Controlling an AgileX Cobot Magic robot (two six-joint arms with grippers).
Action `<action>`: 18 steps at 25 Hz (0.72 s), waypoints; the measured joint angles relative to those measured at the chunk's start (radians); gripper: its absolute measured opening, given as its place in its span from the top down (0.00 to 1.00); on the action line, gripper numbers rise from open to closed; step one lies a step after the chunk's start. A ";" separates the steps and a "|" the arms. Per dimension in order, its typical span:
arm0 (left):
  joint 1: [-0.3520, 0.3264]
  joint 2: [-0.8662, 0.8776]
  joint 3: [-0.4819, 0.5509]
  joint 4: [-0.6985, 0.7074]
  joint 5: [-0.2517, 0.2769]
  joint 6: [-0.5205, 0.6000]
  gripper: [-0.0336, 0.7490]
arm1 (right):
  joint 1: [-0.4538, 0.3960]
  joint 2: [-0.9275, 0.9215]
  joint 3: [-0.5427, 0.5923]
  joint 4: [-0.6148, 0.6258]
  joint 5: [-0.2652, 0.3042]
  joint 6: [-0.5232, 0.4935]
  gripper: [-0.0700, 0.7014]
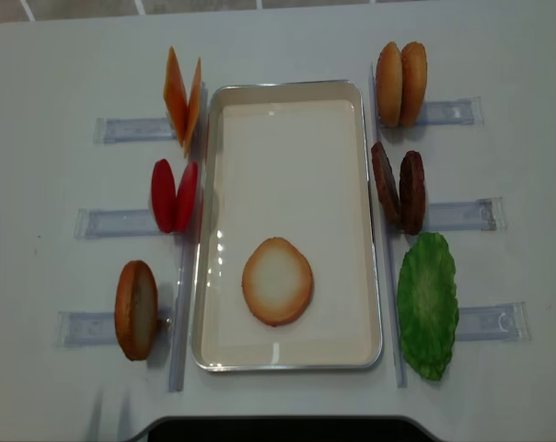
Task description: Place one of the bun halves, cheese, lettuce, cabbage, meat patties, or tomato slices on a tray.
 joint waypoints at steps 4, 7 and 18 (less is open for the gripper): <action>0.000 0.000 0.000 0.000 0.000 0.000 0.56 | 0.000 0.000 0.000 0.000 0.000 0.000 0.44; 0.000 0.000 0.000 0.000 0.000 0.000 0.56 | 0.000 0.000 0.000 0.000 0.000 0.000 0.44; 0.000 0.000 0.000 0.000 0.000 0.000 0.57 | 0.000 0.000 0.000 0.000 0.000 0.000 0.44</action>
